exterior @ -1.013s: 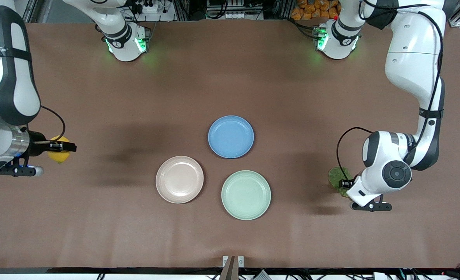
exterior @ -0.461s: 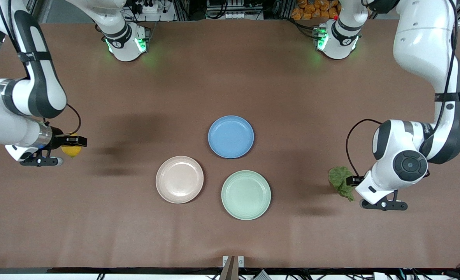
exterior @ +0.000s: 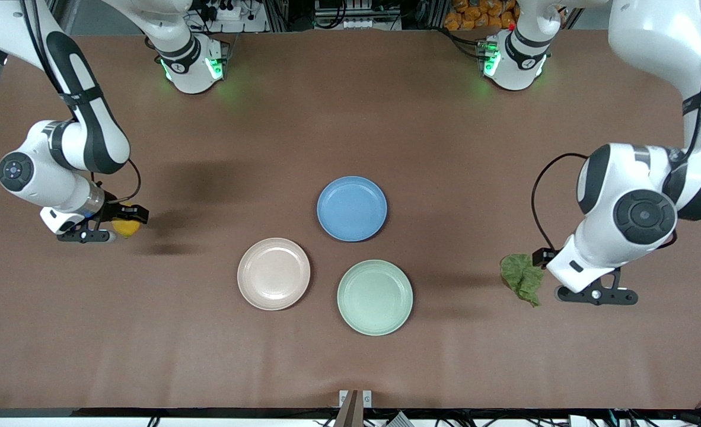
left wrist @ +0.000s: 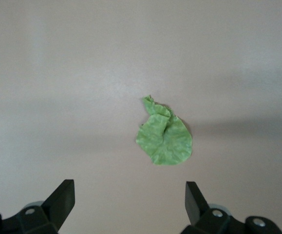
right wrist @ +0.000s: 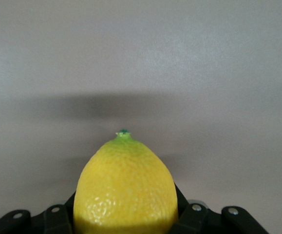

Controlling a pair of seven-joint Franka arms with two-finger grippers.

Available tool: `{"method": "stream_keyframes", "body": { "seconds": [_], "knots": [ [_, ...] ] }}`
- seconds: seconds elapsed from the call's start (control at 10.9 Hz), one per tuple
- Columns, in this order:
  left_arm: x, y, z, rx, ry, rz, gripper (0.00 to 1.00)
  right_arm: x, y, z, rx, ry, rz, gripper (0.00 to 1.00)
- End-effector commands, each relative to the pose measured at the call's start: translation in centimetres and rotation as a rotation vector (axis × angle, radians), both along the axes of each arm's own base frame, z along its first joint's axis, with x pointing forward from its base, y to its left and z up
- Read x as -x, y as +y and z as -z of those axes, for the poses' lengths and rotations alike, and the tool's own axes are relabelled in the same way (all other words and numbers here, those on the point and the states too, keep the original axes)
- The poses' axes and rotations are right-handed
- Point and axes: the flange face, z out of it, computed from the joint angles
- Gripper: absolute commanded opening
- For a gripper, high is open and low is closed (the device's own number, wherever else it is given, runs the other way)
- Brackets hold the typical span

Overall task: Pick lemon and lettuce from plates
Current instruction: 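Release the lettuce on the table while the right gripper lowers the lemon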

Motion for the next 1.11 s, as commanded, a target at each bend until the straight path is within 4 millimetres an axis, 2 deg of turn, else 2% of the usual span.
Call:
{"method": "stream_keyframes", "body": {
  "seconds": [0.0,0.09,0.37,0.46,0.55,0.64,0.74,0.83,1.01],
  "knots": [
    [3.3,2.1,-7.9,0.146,0.034,-0.028,1.0,0.7,-0.6,1.5,0.003,-0.014,-0.014,0.67],
    [4.5,1.5,-10.1,0.209,0.046,-0.039,1.0,0.7,-0.7,2.5,0.001,-0.018,-0.012,0.67],
    [5.6,0.9,-13.4,0.208,0.0,-0.028,1.0,0.7,-0.8,4.5,-0.005,-0.017,-0.008,0.68],
    [6.9,0.8,-15.6,0.213,-0.021,-0.029,1.0,0.7,-0.9,4.9,-0.005,-0.023,-0.005,0.71],
    [7.7,1.0,-17.1,0.212,-0.028,-0.02,1.0,0.6,-0.9,5.6,-0.006,-0.025,-0.006,0.79],
    [9.2,1.4,-19.5,0.212,-0.043,-0.012,1.0,0.5,-1.0,5.6,-0.006,-0.027,-0.005,0.93],
    [10.5,1.6,-21.3,0.209,-0.049,-0.017,1.0,0.5,-1.1,5.6,-0.006,-0.025,-0.001,1.0],
    [11.4,1.9,-22.7,0.203,-0.056,-0.016,1.0,0.3,-1.2,5.4,-0.006,-0.022,-0.001,1.0],
    [12.2,2.1,-22.8,0.199,-0.04,-0.018,1.0,-0.8,-1.4,3.6,-0.006,-0.018,-0.021,1.0]
  ]
}}
